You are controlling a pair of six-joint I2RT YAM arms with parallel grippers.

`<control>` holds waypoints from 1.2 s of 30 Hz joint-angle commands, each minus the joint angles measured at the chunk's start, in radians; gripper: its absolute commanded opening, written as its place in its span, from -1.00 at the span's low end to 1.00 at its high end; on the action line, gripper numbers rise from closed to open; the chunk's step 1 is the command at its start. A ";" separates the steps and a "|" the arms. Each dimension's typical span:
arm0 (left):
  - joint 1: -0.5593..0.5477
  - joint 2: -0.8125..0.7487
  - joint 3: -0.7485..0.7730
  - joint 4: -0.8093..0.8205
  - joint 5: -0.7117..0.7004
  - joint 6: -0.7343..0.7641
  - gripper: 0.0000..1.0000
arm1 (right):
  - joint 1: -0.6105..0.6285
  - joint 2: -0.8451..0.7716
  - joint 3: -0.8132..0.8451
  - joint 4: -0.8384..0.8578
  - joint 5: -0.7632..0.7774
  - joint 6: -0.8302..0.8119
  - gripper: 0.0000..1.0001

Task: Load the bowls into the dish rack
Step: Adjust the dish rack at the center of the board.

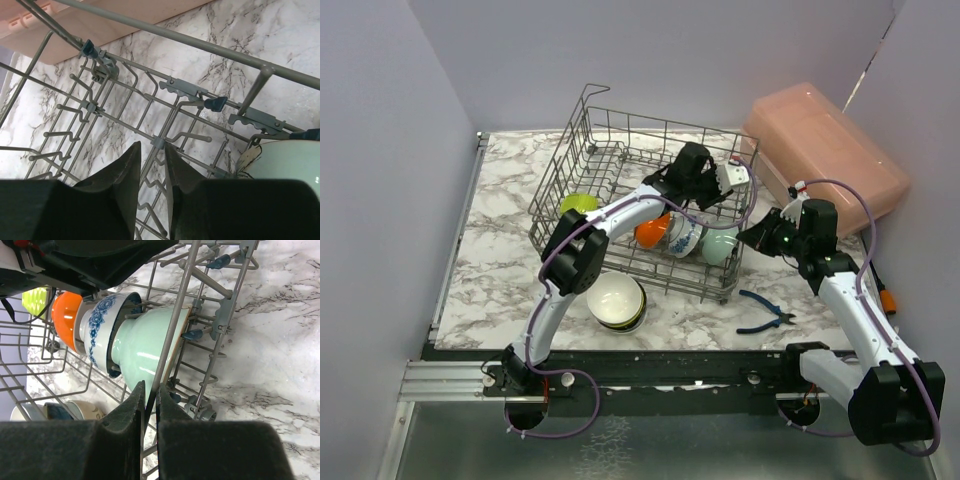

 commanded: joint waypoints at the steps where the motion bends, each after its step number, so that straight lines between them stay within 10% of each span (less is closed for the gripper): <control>1: -0.005 0.012 0.055 0.012 -0.037 -0.001 -0.39 | 0.001 0.020 0.015 -0.010 -0.036 -0.041 -0.88; 11: -0.005 -0.140 -0.096 0.012 -0.001 0.149 0.13 | 0.001 0.023 0.016 -0.011 -0.051 -0.045 -0.88; 36: -0.023 -0.086 -0.138 -0.029 0.064 0.271 0.10 | 0.001 0.027 0.021 -0.012 -0.064 -0.058 -0.88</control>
